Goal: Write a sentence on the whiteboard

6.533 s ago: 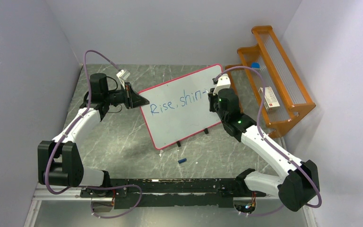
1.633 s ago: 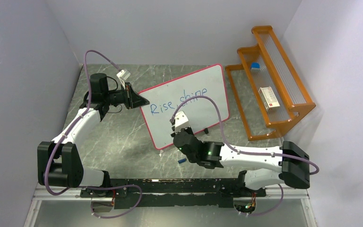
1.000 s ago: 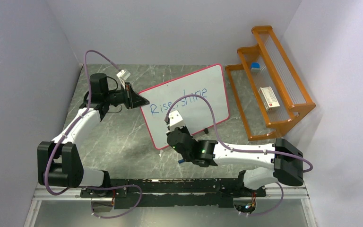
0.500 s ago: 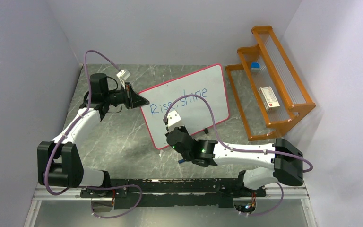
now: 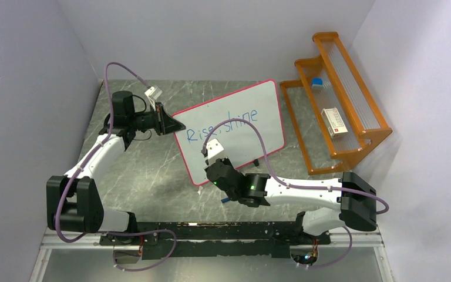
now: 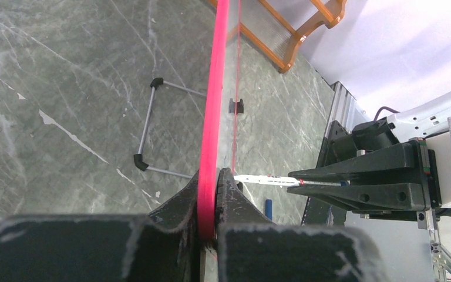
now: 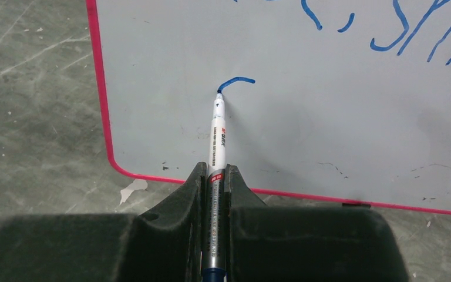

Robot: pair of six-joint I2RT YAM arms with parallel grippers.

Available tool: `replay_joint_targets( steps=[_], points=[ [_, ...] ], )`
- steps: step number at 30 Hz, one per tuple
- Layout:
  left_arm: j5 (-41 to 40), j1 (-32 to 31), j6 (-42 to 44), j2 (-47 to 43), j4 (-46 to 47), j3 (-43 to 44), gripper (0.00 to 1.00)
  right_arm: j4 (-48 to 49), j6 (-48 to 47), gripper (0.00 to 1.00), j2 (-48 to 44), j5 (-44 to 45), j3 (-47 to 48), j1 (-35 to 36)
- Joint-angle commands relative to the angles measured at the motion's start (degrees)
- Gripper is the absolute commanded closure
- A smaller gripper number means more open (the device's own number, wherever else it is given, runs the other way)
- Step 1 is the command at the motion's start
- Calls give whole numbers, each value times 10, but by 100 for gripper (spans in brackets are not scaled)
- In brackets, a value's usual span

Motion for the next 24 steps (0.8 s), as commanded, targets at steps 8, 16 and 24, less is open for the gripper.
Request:
replay_joint_targets(
  steps=[8,16,24],
  points=[
    [-65,-11,61,11,-48,-12,95,-55,13,100,2,-3,0,-5],
    [-64,-11,61,11,-48,-13,95,-71,15,100,-9,19,-2,-7],
    [-63,-11,61,11,-47,-13,95,-67,19,100,-18,43,-4,-9]
  ],
)
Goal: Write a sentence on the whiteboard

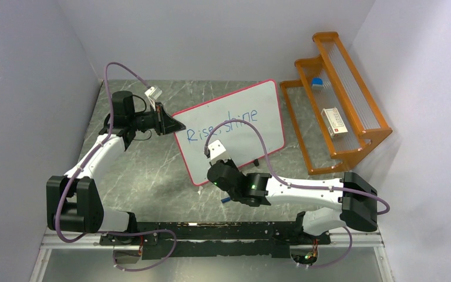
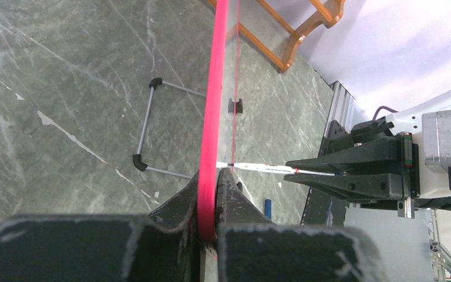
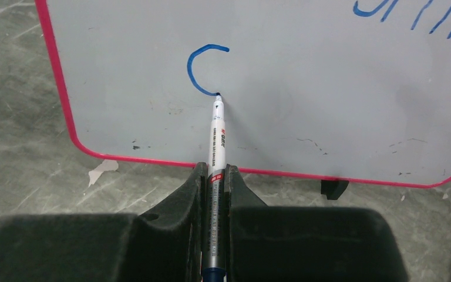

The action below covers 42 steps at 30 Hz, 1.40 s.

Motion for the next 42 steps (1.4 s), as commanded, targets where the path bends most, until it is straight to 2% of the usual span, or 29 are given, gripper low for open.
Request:
replay_joint_targets(
  steps=[1,42],
  points=[
    [-65,-11,61,10,-48,-13,95,1,8,100,-14,33,-4,-7],
    [-61,-12,57,8,-43,-14,95,76,-45,100,12,20,36,-27]
  ],
)
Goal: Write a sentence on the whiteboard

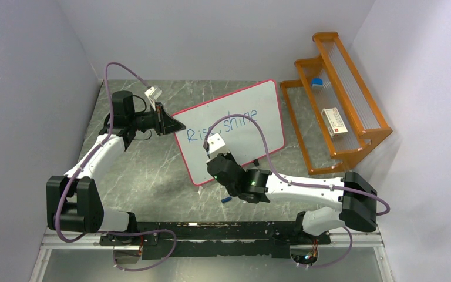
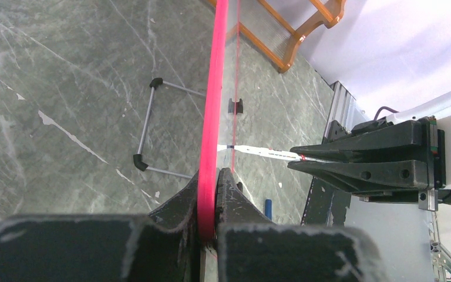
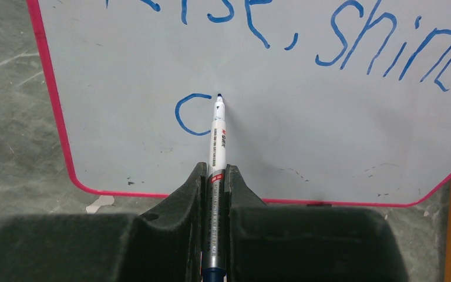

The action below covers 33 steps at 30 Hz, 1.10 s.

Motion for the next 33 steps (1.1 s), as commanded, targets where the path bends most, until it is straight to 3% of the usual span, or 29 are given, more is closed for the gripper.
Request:
replay_joint_targets(
  steps=[1,33],
  points=[
    [-61,-12,57,8,-44,-14,95,31,-1,100,8,-7,13,-9],
    [-67,-11,58,8,-48,-14,95,11,11,100,-11,-49,9,0]
  ],
)
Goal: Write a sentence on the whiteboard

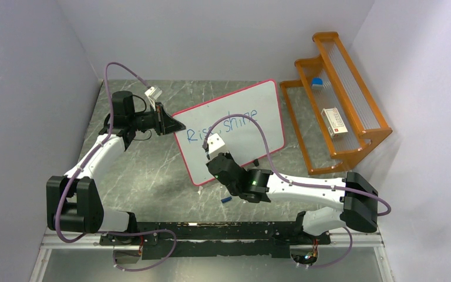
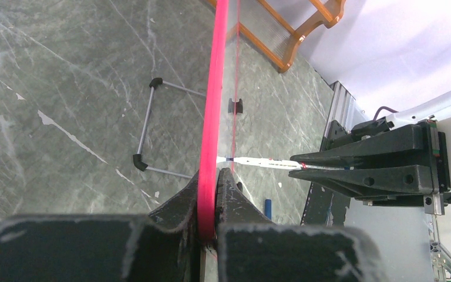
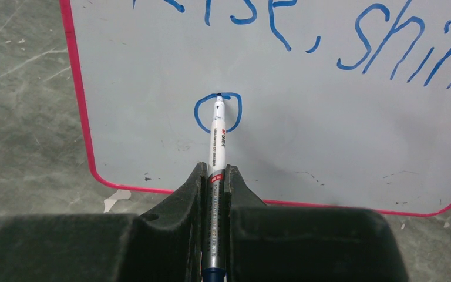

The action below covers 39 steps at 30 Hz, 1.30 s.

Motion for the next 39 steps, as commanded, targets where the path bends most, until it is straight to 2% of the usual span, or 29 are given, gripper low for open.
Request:
replay_joint_targets(
  steps=[1,12,22,39],
  points=[
    [-66,-11,58,9,-46,-14,95,10,7,100,-6,-11,9,1],
    [-67,-11,59,8,-47,-13,95,-1,-3,100,-51,34,-8,2],
    [-67,-12,58,9,-47,-13,95,-21,15,100,-36,43,-12,-11],
    [-67,-12,59,10,-48,-13,95,1,9,100,-14,28,-8,-22]
  ],
)
